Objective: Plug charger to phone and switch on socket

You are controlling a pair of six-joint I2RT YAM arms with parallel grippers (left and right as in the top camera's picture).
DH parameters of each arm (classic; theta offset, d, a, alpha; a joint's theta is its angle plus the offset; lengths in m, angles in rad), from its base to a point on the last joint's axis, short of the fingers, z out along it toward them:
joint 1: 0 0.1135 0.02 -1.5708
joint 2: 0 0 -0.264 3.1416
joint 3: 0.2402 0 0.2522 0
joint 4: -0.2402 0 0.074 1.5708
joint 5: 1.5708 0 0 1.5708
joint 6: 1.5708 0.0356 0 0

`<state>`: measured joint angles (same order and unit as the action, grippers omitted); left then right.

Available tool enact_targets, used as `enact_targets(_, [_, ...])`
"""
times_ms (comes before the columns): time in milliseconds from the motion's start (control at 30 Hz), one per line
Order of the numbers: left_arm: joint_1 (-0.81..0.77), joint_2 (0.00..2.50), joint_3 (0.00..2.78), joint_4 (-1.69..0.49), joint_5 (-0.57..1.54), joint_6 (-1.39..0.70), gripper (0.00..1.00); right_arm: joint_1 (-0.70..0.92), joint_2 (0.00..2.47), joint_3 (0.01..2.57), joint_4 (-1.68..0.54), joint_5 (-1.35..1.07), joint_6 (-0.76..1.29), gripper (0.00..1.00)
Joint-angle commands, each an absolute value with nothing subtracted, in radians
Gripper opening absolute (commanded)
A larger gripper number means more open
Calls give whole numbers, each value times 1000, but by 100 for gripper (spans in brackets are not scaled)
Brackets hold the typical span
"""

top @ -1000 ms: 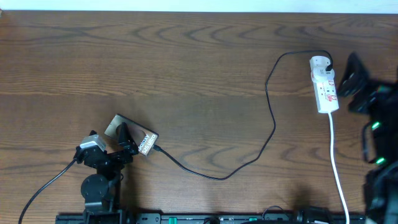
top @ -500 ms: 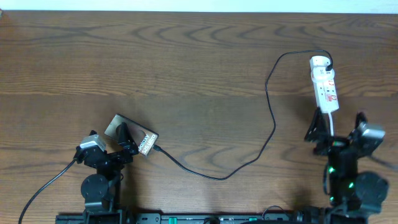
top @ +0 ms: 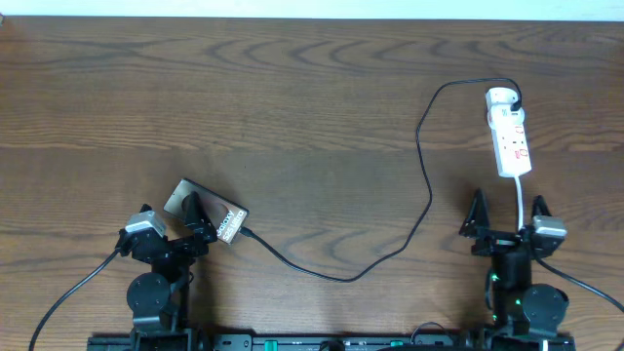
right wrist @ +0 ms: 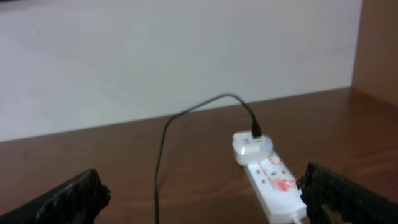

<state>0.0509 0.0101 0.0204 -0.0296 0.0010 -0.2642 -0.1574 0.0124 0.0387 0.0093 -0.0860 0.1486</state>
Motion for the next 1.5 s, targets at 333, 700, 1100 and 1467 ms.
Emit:
enact_targets(333, [56, 4, 4, -73, -15, -255, 91, -149, 5, 5, -71, -96, 141, 99])
enact_targets(700, [56, 4, 4, -74, -15, -255, 91, -149, 6, 6, -68, -96, 141, 99])
enact_targets(1100, [56, 4, 4, -73, -15, -255, 91, -149, 6, 6, -68, -96, 141, 99])
enact_targets(1467, [56, 4, 4, -74, -15, -255, 91, -149, 6, 6, -68, -96, 141, 99])
